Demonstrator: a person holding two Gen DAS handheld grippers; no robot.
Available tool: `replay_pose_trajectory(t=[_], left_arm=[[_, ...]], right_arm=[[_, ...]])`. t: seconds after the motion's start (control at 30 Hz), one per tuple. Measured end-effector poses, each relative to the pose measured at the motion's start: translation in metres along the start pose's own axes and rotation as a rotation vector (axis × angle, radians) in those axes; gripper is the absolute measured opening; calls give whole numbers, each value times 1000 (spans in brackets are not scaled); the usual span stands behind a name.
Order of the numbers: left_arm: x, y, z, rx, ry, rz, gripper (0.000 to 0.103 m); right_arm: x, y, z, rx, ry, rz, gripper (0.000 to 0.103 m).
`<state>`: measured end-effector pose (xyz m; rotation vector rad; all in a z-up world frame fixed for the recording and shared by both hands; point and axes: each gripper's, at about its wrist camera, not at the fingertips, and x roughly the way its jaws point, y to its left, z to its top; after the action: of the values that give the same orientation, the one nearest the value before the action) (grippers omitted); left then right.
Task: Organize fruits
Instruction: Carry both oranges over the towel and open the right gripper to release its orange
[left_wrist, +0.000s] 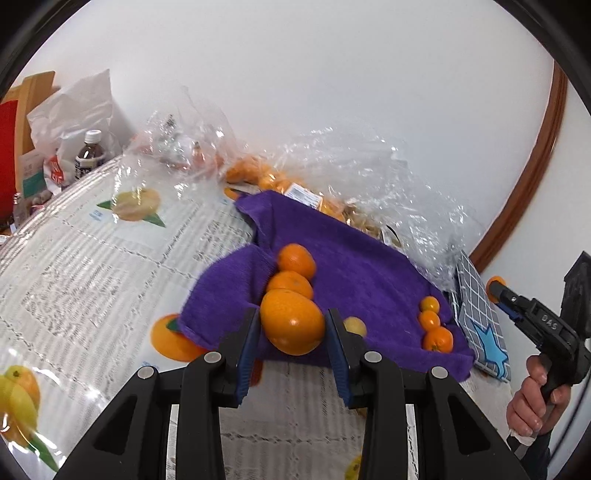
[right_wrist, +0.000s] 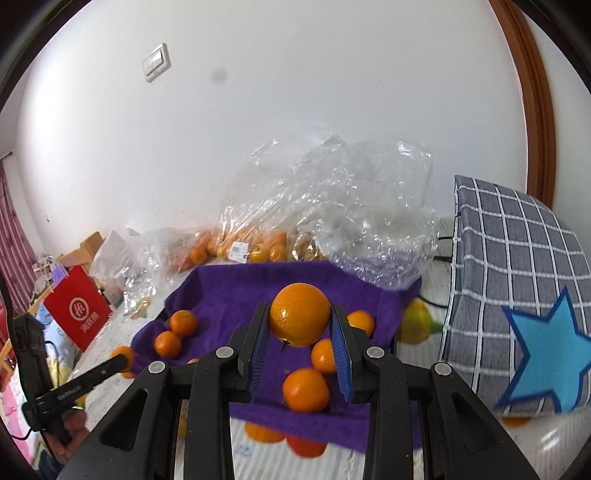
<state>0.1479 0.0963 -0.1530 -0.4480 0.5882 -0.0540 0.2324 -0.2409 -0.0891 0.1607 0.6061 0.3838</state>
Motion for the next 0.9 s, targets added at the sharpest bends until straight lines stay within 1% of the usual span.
replay_pose_trajectory(t=[0.07, 0.13, 0.27, 0.37, 0.43, 0.5, 0.57, 0.67, 0.73, 0.8, 0.9], left_arm=[[3, 0, 7, 3, 0, 9, 34], [9, -3, 21, 18, 0, 18, 34], [25, -19, 53, 50, -51, 12, 34], [44, -21, 70, 18, -53, -6, 34], [54, -20, 76, -1, -51, -14, 34], [61, -19, 77, -9, -43, -24, 34], [68, -19, 74, 9, -37, -25, 34], [75, -16, 69, 25, -18, -15, 34], [77, -11, 68, 21, -12, -14, 34], [80, -5, 68, -2, 0, -36, 34], [82, 0, 69, -34, 13, -71, 34]], right_arm=[[7, -3, 3, 9, 18, -12, 32], [13, -5, 10, 4, 40, -21, 32], [23, -3, 24, -19, 33, -21, 33], [43, -1, 27, -18, 67, 2, 33], [58, 2, 24, -35, 99, 2, 33], [81, 4, 17, -53, 151, -12, 33], [98, 3, 10, -49, 198, -20, 33], [116, 0, 2, -39, 238, -37, 33], [123, -1, -1, -35, 255, -39, 33], [128, -1, -4, -45, 267, -40, 33], [126, 6, -8, -88, 247, -54, 33]])
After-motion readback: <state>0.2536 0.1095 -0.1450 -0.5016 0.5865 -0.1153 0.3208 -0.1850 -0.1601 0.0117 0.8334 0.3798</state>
